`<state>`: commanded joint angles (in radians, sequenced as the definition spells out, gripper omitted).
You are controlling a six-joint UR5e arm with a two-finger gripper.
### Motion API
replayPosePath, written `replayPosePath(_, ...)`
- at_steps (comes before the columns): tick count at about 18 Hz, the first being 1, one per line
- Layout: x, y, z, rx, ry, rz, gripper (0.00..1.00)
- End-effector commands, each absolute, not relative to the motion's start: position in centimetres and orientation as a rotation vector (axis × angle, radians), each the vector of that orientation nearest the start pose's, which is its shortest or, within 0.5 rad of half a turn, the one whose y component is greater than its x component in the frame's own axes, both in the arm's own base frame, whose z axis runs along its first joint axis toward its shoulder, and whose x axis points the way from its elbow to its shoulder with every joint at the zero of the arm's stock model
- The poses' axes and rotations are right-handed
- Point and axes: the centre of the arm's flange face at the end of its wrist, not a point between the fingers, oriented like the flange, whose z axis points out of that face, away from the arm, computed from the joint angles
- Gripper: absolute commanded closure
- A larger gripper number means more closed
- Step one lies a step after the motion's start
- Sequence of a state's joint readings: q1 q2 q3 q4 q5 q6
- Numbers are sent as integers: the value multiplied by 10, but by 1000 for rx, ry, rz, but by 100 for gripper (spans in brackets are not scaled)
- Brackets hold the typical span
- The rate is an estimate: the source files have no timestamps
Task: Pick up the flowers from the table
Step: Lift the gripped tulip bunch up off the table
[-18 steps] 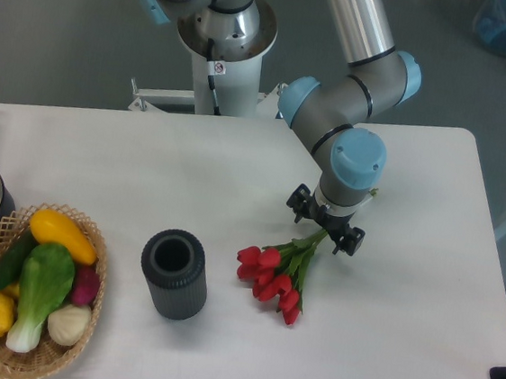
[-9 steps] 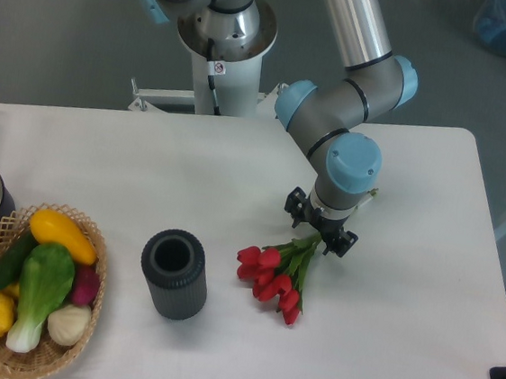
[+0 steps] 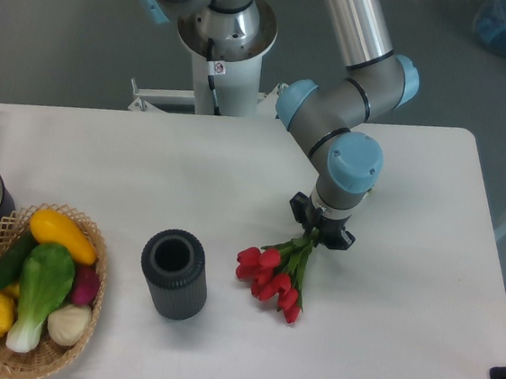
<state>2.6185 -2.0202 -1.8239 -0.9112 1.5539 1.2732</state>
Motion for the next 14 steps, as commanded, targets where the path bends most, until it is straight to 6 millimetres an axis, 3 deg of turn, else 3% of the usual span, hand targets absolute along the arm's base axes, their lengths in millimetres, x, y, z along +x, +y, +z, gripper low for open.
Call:
replayPosePath(3, -435, 406, 189, -3123, 346, -70, 97)
replayPosePath(10, -445, 402, 201, -3118, 326, -44, 96)
replayPosePath(11, -445, 401, 208, -3112, 321, -27, 96)
replayPosePath(14, -447, 405, 257, -3064, 313, 57, 96)
